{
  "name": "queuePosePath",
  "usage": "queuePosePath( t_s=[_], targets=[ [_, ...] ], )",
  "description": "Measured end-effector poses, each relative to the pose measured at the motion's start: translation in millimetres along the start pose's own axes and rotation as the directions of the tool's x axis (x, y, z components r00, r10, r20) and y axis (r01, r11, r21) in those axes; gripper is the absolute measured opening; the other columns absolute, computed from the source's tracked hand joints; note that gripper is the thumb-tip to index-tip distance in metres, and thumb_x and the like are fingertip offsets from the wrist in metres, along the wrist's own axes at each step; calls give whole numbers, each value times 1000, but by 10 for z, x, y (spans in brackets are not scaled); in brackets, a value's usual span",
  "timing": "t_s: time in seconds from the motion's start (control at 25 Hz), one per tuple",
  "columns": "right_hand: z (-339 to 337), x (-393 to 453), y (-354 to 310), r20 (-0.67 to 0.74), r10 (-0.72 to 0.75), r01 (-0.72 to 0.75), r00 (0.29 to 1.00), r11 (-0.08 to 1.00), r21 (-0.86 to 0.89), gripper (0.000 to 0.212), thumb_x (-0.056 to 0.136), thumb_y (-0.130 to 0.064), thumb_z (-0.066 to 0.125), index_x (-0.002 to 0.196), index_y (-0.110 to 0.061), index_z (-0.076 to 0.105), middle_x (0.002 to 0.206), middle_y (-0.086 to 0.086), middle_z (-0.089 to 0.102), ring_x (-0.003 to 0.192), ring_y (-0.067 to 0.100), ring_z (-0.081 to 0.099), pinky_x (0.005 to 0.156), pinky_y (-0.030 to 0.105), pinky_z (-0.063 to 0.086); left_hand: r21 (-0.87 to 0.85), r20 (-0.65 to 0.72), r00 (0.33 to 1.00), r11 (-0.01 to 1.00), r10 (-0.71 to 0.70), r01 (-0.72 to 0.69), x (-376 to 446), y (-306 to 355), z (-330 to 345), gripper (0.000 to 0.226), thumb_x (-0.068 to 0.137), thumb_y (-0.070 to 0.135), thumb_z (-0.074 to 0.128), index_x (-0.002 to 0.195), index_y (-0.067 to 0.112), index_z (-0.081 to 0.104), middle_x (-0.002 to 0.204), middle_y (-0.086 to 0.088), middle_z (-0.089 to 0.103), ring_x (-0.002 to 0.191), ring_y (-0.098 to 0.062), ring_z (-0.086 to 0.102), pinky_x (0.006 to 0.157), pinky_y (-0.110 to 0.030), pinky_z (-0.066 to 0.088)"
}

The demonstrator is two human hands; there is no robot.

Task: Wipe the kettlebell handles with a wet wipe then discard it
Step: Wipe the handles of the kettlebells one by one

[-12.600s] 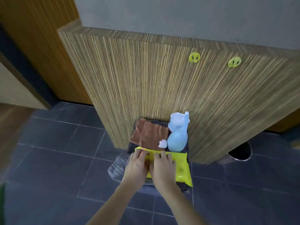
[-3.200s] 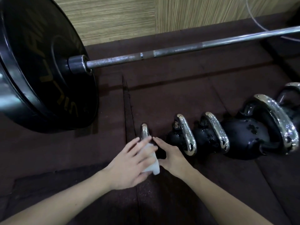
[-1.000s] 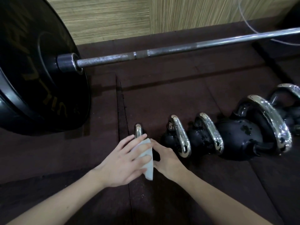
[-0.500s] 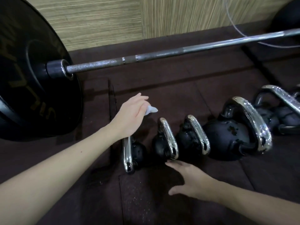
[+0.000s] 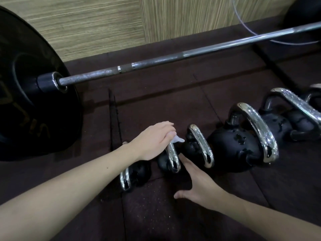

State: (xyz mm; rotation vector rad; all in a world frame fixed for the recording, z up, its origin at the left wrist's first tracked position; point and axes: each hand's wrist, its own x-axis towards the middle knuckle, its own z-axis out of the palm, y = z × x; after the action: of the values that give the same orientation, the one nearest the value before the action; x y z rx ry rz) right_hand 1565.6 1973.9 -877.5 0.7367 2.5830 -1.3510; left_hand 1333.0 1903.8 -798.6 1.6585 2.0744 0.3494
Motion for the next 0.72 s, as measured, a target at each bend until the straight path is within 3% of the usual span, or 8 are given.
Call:
queuePosePath(
  t_s=[0.16, 0.24, 0.36, 0.44, 0.48, 0.6, 0.68, 0.72],
  targets=[
    [122, 91, -4, 12, -41, 41, 999, 999, 31, 131, 75, -57, 87, 167, -38, -5, 171, -29, -13, 155, -10, -2, 123, 11, 8, 3, -76, 995, 998, 70, -70, -121, -17, 104, 49, 114, 40, 27, 142, 17, 59, 160, 0, 46, 161, -12, 16, 128, -41, 23],
    [129, 104, -38, -19, -42, 42, 999, 999, 25, 124, 77, -53, 87, 168, -33, 5, 172, -22, 1, 155, -6, 10, 121, 9, 11, 153, -78, 980, 974, 181, -168, -304, 39, 193, 52, 113, 41, 25, 149, 15, 52, 164, -1, 40, 163, -17, 8, 131, -45, 16],
    [82, 96, -40, -19, -48, 50, 999, 994, 95, 100, 76, -43, 91, 156, -37, 32, 152, -28, 37, 133, -19, 38, 123, 16, 30, 529, 117, 899, 740, 422, -416, -599, 163, 397, 51, 110, 39, 36, 154, 15, 47, 168, -6, 34, 164, -29, 4, 131, -53, 11],
    [73, 95, -55, -12, -26, 27, 1000, 994, 109, 100, 75, -43, 92, 154, -41, 31, 144, -30, 44, 130, -17, 42, 120, 22, 38, 638, 225, 839, 577, 495, -511, -657, 172, 451, 49, 111, 40, 37, 152, 17, 51, 167, -6, 36, 163, -32, 7, 131, -54, 12],
    [80, 99, -57, -25, -20, 22, 1000, 993, 117, 103, 74, -43, 93, 156, -39, 31, 148, -28, 44, 134, -13, 42, 121, 23, 38, 642, 225, 834, 567, 504, -516, -626, 141, 423, 48, 111, 40, 35, 151, 17, 51, 166, -6, 38, 163, -31, 10, 130, -55, 13],
    [83, 111, -22, -49, -24, 28, 998, 997, 77, 110, 74, -45, 92, 163, -33, 29, 163, -24, 30, 147, -7, 28, 116, 2, 20, 450, 5, 940, 839, 341, -307, -336, 60, 269, 45, 111, 43, 30, 135, 19, 60, 148, -1, 54, 157, -23, 30, 128, -52, 20],
    [74, 135, 30, -13, -37, 38, 999, 998, 52, 119, 74, -45, 92, 166, -37, 17, 167, -33, 5, 151, -11, 12, 114, -2, 10, 38, -99, 995, 999, 16, -12, -99, 44, 150, 37, 110, 38, 30, 111, 18, 62, 122, 2, 61, 132, -19, 52, 118, -47, 35],
    [70, 146, 52, 8, -41, 40, 999, 997, 67, 122, 74, -44, 93, 167, -39, 14, 167, -37, -1, 153, -11, 9, 119, 3, 11, -249, -62, 984, 957, -166, 146, -11, 49, 94, 33, 108, 35, 34, 102, 16, 60, 111, 2, 61, 117, -18, 58, 108, -43, 42]
  ],
)
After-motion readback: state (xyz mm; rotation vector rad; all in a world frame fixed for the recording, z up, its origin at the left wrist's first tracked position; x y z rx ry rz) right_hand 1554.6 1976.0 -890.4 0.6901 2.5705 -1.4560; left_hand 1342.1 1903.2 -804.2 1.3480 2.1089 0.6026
